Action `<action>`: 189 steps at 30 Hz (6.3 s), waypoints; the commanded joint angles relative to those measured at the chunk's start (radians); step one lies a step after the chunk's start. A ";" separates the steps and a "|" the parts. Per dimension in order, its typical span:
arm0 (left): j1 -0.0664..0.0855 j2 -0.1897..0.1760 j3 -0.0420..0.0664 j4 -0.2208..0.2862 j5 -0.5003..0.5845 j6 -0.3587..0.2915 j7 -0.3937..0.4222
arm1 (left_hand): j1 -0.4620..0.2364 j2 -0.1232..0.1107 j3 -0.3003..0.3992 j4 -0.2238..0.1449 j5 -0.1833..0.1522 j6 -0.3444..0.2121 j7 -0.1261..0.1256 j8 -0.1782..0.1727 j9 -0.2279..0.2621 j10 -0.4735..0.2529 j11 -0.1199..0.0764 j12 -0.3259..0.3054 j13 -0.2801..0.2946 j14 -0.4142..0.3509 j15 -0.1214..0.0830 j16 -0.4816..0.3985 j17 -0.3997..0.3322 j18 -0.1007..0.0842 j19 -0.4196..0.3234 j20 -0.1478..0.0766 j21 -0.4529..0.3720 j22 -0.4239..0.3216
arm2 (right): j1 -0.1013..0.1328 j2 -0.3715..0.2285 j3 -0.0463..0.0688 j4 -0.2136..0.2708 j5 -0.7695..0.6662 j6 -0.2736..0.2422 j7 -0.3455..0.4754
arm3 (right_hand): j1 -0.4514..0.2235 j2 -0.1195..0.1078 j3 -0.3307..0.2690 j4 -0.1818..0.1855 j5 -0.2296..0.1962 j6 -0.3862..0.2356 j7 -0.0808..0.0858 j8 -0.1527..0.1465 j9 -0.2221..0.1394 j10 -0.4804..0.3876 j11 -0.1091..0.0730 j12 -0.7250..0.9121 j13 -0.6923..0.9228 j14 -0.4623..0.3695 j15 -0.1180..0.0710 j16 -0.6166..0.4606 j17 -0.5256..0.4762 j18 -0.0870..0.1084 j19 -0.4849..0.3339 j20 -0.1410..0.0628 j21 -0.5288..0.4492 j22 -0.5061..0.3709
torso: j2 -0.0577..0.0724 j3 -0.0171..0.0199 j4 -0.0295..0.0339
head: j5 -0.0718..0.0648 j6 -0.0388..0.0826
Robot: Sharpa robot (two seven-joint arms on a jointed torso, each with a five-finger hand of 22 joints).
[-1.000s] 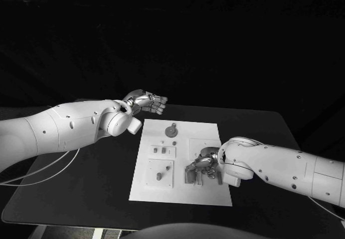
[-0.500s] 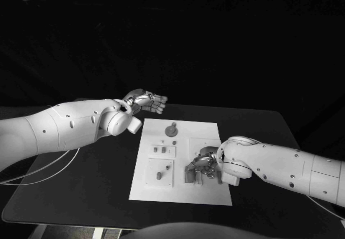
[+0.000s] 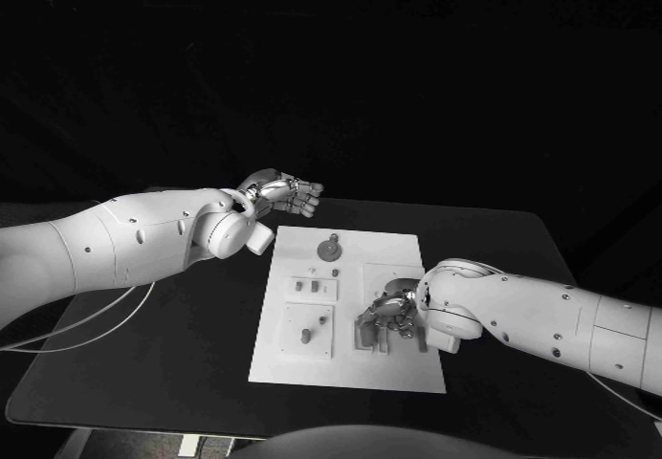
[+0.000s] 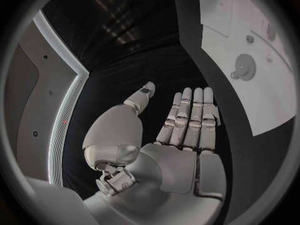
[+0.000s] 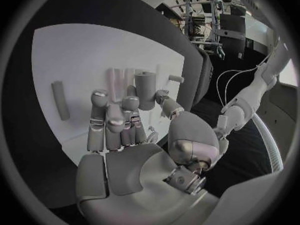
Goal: Assemble the parts on the task board
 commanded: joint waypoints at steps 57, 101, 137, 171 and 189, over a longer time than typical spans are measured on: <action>0.001 0.001 0.001 -0.002 -0.002 0.003 0.010 | 0.004 -0.005 0.002 -0.002 -0.004 -0.011 -0.005 0.002 -0.003 -0.007 -0.004 -0.007 -0.004 -0.010 0.000 -0.009 0.004 0.009 -0.010 0.002 -0.002 0.004 | -0.008 0.007 0.000 0.004 -0.015 0.019 0.001 | -0.077 -0.057 -0.006 0.086 -0.065 -0.013 0.007 -0.010 0.000 -0.020 0.003 -0.004 0.012 -0.022 -0.004 0.002 0.004 0.029 -0.020 0.002 -0.005 0.013 | 0.000 -0.0007 0.0002 | 0.003 0.001; 0.001 -0.003 0.001 -0.005 -0.005 0.014 0.008 | 0.003 -0.006 0.000 -0.001 -0.005 -0.009 -0.005 0.004 -0.003 -0.006 -0.005 -0.006 -0.004 -0.011 0.000 -0.011 0.005 0.009 -0.011 0.002 -0.002 0.005 | 0.004 -0.095 0.000 0.142 -0.170 -0.042 0.105 | 0.158 -0.086 0.011 -0.072 -0.066 0.046 -0.020 0.033 0.030 0.040 -0.023 0.035 0.036 0.018 -0.014 0.011 -0.001 0.029 0.023 -0.017 0.014 0.009 | 0.000 0.0007 -0.0006 | 0.002 0.000; 0.001 0.001 0.001 -0.007 -0.008 0.015 0.008 | 0.000 -0.006 -0.002 0.001 -0.004 -0.008 -0.006 0.006 -0.003 -0.006 -0.005 -0.006 -0.005 -0.012 0.000 -0.012 0.006 0.009 -0.012 0.002 -0.002 0.006 | -0.019 -0.052 -0.001 0.121 -0.293 -0.007 0.076 | 0.214 -0.057 -0.009 -0.073 -0.064 0.061 -0.026 0.040 0.035 0.059 -0.029 0.036 0.042 0.028 -0.013 0.010 -0.003 0.029 0.027 -0.016 0.012 0.007 | 0.000 0.0000 -0.0003 | 0.002 -0.009; 0.001 0.001 0.001 -0.009 -0.008 0.017 0.008 | 0.002 -0.006 -0.002 0.000 -0.004 -0.008 -0.006 0.006 -0.004 -0.006 -0.006 -0.006 -0.005 -0.013 0.000 -0.013 0.008 0.009 -0.013 0.002 -0.002 0.007 | -0.022 -0.061 -0.001 0.130 -0.356 -0.053 0.075 | 0.190 -0.069 -0.021 -0.059 -0.063 0.072 -0.031 0.039 0.034 0.069 -0.034 0.033 0.046 0.037 -0.012 0.008 -0.005 0.029 0.037 -0.016 0.010 0.003 | 0.000 -0.0007 0.0002 | -0.001 -0.011; 0.001 -0.010 0.001 -0.001 -0.009 0.014 0.010 | 0.000 -0.005 -0.003 0.002 -0.005 -0.008 -0.006 0.007 -0.004 -0.005 -0.005 -0.006 -0.005 -0.012 0.000 -0.014 0.008 0.009 -0.013 0.002 -0.001 0.008 | 0.001 -0.235 0.009 0.187 -0.209 -0.092 0.083 | 0.145 -0.102 -0.006 -0.004 -0.063 0.033 -0.012 0.013 0.025 0.048 -0.015 0.017 0.048 0.021 -0.017 -0.005 -0.007 0.029 0.025 -0.010 -0.006 -0.002 | 0.000 0.0003 -0.0013 | -0.005 -0.001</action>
